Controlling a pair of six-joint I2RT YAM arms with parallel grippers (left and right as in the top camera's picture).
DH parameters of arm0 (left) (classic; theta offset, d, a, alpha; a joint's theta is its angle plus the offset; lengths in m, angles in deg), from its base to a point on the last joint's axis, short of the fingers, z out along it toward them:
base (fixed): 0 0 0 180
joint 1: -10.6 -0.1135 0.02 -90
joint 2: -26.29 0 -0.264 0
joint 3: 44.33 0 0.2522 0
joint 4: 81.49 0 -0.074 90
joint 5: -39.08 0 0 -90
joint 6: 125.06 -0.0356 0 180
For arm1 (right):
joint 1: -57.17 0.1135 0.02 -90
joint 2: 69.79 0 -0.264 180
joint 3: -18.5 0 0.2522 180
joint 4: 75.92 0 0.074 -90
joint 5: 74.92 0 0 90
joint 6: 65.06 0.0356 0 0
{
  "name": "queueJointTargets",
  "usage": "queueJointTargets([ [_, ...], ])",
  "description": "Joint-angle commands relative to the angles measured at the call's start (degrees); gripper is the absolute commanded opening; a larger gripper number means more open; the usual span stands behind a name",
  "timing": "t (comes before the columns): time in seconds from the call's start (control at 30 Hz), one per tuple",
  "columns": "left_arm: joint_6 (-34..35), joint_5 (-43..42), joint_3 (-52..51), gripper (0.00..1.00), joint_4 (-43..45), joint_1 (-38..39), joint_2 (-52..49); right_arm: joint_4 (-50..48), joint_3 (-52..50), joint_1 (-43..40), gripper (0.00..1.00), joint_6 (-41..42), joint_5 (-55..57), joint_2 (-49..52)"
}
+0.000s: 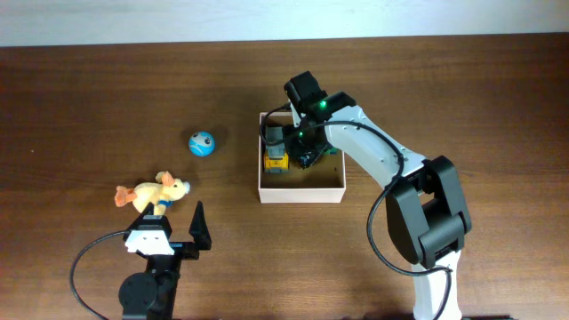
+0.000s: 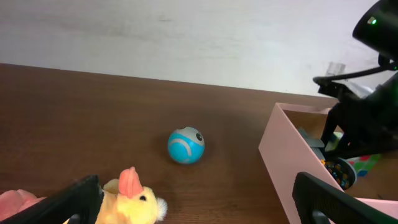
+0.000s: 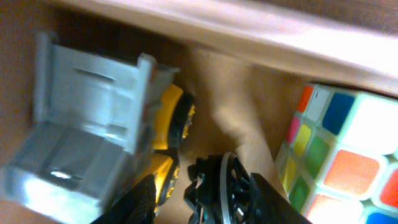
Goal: Pack container
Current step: 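Press the fan part down between truck and cube with the right gripper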
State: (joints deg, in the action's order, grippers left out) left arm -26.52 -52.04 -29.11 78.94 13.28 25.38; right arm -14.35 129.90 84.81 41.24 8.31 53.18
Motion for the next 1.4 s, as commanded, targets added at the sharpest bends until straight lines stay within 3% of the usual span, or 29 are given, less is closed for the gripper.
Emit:
queueJointTargets([
  [0.0, -1.14, -0.63, -0.33, 0.99, 0.15, 0.17, 0.11, 0.76, 4.07, 0.04, 0.43, 0.26, -0.11, 0.48],
  [0.3, -1.14, -0.63, -0.33, 0.99, 0.15, 0.17, 0.11, 6.67, 9.31, 0.04, 0.43, 0.13, -0.09, 0.48],
  [0.97, -1.14, -0.63, -0.33, 0.99, 0.15, 0.17, 0.11, 21.51, 9.42, 0.15, 0.44, 0.74, -0.33, 0.37],
  [1.37, -1.14, -0.63, -0.33, 0.99, 0.15, 0.17, 0.11, 17.42, 6.19, 0.15, 0.45, 0.76, 0.09, 0.52],
])
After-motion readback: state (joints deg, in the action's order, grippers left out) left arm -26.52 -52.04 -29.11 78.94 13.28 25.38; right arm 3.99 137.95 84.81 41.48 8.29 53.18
